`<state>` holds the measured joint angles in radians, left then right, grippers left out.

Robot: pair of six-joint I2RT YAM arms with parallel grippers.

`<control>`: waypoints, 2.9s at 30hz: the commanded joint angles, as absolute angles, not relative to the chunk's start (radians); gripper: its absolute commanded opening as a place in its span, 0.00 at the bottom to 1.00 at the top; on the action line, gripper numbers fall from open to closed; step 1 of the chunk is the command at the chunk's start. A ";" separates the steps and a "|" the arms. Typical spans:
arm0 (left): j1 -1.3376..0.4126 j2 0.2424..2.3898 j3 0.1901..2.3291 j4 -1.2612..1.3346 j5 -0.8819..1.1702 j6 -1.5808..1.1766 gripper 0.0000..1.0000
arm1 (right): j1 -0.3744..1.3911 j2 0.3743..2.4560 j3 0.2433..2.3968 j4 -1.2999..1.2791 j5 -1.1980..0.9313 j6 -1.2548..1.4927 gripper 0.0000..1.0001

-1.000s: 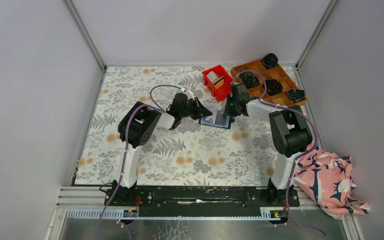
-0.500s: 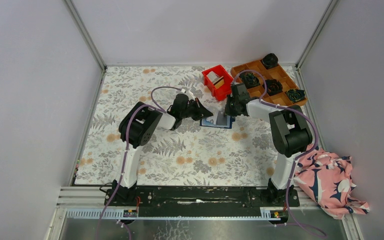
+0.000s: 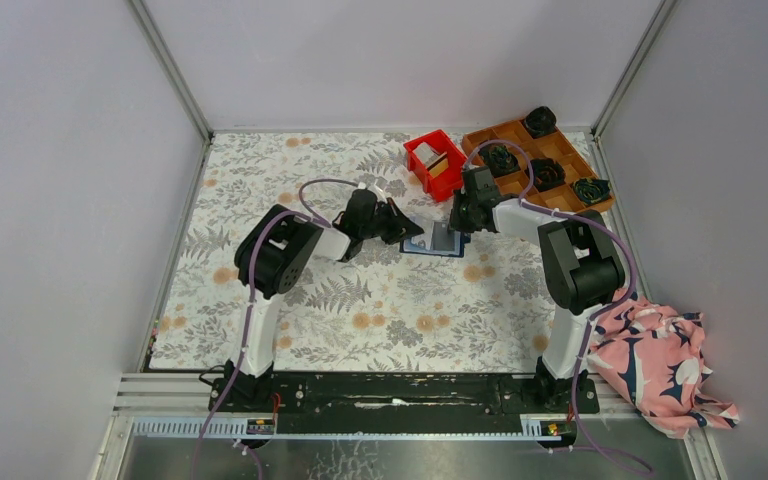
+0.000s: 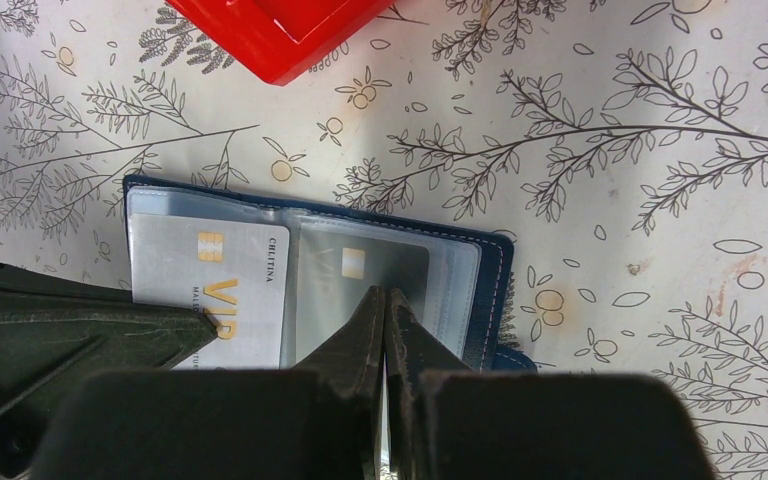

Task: Put the credit cards into the card holder
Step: Insert the credit card into the card holder.

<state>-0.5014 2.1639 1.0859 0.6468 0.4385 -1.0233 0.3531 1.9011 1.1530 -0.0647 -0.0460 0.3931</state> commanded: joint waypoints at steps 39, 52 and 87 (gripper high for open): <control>-0.530 2.207 1.113 0.747 0.449 -1.080 0.00 | 0.352 1.930 1.125 -0.077 -0.060 0.387 0.00; -0.500 2.219 1.177 0.640 0.482 -0.919 0.00 | 0.352 1.937 1.123 -0.078 -0.060 0.388 0.00; -0.456 2.331 1.184 0.899 0.680 -0.853 0.00 | 0.352 1.962 1.136 -0.094 -0.052 0.386 0.00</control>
<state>-0.4690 2.3024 1.1755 0.8307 0.6418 -0.9073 0.3523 1.9121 1.1450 -0.0196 -0.0555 0.3935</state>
